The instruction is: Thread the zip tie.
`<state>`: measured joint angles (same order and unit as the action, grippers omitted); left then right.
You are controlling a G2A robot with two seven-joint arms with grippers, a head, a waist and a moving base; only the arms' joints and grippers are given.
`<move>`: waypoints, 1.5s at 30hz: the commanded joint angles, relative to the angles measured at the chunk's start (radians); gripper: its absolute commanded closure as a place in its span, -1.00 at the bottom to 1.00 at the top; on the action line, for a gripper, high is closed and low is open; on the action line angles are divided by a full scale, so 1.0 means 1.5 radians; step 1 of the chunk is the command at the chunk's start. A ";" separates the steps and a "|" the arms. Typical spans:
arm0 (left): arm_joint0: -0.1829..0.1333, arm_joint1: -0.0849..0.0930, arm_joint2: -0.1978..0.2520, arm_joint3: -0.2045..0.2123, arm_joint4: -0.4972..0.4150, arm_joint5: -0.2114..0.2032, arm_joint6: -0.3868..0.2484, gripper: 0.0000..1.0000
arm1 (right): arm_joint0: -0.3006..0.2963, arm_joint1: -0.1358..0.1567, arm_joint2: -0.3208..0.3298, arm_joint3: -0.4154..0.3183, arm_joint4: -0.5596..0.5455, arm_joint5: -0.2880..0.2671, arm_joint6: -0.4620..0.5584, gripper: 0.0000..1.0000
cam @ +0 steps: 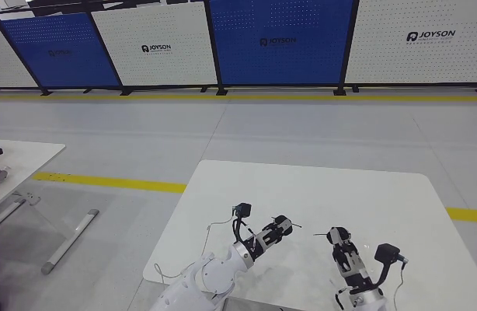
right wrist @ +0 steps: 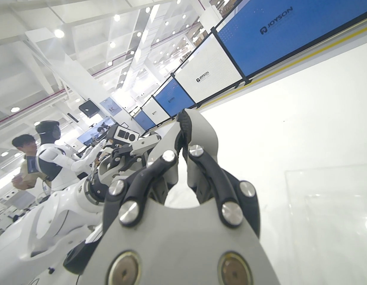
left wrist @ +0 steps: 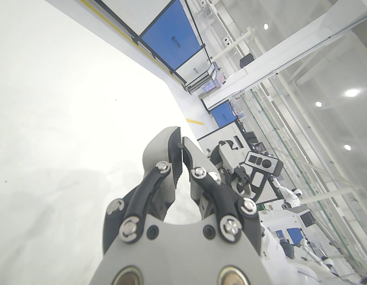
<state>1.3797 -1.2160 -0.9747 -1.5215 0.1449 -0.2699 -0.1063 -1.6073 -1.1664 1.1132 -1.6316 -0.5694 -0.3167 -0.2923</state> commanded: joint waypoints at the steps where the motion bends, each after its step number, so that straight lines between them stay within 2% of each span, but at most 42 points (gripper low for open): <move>1: 0.000 0.000 0.000 0.000 0.000 0.000 0.000 1.00 | 0.001 0.000 0.003 0.000 0.010 -0.008 0.014 1.00; 10: 0.000 0.000 0.000 0.000 0.000 0.000 0.000 1.00 | 0.002 0.000 0.008 0.001 0.017 -0.009 0.025 1.00; 18: 0.000 0.000 0.000 0.000 0.000 0.000 0.000 1.00 | 0.010 -0.002 0.009 -0.007 0.053 -0.016 0.061 1.00; 32: 0.000 0.000 0.000 0.000 0.000 0.000 0.000 1.00 | 0.047 -0.009 -0.007 0.042 0.065 -0.016 0.072 1.00; 45: 0.000 0.000 0.000 0.000 0.000 0.000 0.000 1.00 | 0.077 -0.023 -0.036 0.072 0.024 -0.002 0.048 1.00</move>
<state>1.3797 -1.2160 -0.9747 -1.5215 0.1449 -0.2699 -0.1063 -1.4952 -1.1995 1.0626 -1.5282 -0.5298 -0.3225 -0.2187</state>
